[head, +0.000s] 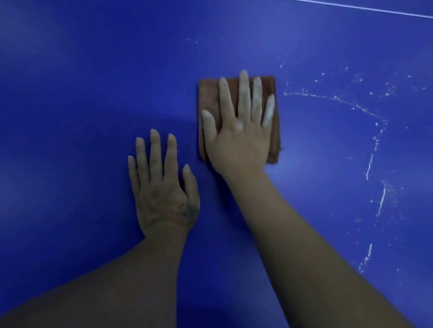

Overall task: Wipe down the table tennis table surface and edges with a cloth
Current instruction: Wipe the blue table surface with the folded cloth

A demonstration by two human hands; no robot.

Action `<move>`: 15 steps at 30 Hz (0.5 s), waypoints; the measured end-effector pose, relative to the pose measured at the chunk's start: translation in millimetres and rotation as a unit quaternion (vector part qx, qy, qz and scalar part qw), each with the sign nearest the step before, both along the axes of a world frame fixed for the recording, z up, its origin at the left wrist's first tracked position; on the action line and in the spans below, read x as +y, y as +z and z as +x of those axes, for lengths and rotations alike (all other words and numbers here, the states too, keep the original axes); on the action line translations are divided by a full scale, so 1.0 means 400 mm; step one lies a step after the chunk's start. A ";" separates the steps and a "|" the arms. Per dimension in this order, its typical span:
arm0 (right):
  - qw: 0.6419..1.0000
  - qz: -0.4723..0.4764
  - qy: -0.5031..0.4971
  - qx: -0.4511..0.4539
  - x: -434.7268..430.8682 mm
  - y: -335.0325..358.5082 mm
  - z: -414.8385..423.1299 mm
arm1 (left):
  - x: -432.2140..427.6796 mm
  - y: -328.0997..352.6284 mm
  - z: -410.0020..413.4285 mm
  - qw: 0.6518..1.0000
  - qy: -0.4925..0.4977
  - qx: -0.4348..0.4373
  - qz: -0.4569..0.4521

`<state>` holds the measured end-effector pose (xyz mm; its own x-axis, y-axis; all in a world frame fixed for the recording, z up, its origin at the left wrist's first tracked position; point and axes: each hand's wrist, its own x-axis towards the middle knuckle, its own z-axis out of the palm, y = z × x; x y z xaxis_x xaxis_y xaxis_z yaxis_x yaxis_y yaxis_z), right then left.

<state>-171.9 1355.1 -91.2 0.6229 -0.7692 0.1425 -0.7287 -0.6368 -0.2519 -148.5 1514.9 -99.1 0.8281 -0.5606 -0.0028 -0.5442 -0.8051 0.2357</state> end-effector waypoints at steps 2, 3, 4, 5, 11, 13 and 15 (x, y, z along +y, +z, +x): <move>1.000 0.002 0.019 0.000 -0.063 -0.004 0.028 | 0.001 -0.002 -0.001 1.000 -0.001 -0.008 -0.006; 1.000 0.002 0.021 0.007 -0.101 -0.004 0.024 | 0.002 -0.003 -0.001 1.000 -0.002 -0.010 -0.011; 1.000 0.001 0.012 0.019 -0.141 -0.004 0.009 | 0.004 -0.005 0.000 1.000 -0.001 -0.010 -0.014; 0.999 0.003 -0.009 0.033 -0.180 -0.004 -0.017 | 0.006 -0.005 0.001 1.000 0.000 -0.006 -0.014; 0.982 0.025 -0.176 0.066 -0.315 -0.007 -0.228 | 0.005 -0.005 0.001 1.000 0.008 0.020 -0.002; 0.979 0.026 -0.190 0.064 -0.285 -0.009 -0.223 | 0.007 -0.008 0.005 1.000 0.005 0.027 -0.006; 0.982 0.019 -0.175 0.068 -0.239 -0.007 -0.175 | 0.008 -0.009 0.003 1.000 0.006 0.027 -0.002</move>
